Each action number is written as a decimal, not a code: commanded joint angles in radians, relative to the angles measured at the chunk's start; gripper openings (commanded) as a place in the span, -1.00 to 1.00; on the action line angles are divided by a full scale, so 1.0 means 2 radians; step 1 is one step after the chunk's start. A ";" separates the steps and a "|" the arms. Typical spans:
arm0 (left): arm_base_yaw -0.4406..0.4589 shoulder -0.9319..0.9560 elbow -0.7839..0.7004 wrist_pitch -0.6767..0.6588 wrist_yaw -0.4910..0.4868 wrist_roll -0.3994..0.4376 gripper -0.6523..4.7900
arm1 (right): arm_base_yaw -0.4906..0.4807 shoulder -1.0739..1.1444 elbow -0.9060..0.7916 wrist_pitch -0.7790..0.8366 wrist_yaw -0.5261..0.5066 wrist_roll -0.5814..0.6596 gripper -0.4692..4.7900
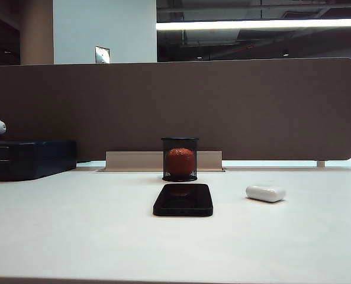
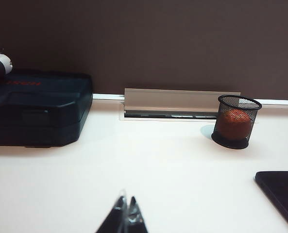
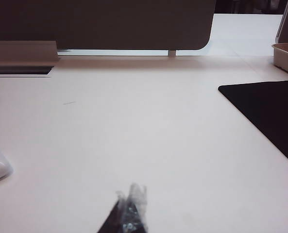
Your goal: Find the wireless headphone case on the desktop and place it on the left side of the phone.
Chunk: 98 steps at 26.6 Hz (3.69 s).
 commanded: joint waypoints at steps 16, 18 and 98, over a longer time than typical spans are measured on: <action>-0.001 0.000 0.001 0.007 0.002 0.002 -0.78 | 0.000 0.000 0.000 0.008 0.002 -0.001 -0.82; -0.001 0.000 0.001 0.007 0.002 0.002 -0.78 | 0.000 0.000 0.000 0.008 0.002 -0.001 -0.82; -0.001 0.000 0.002 -0.080 0.284 -0.037 -0.78 | 0.000 0.241 0.494 -0.283 -0.045 0.041 -0.83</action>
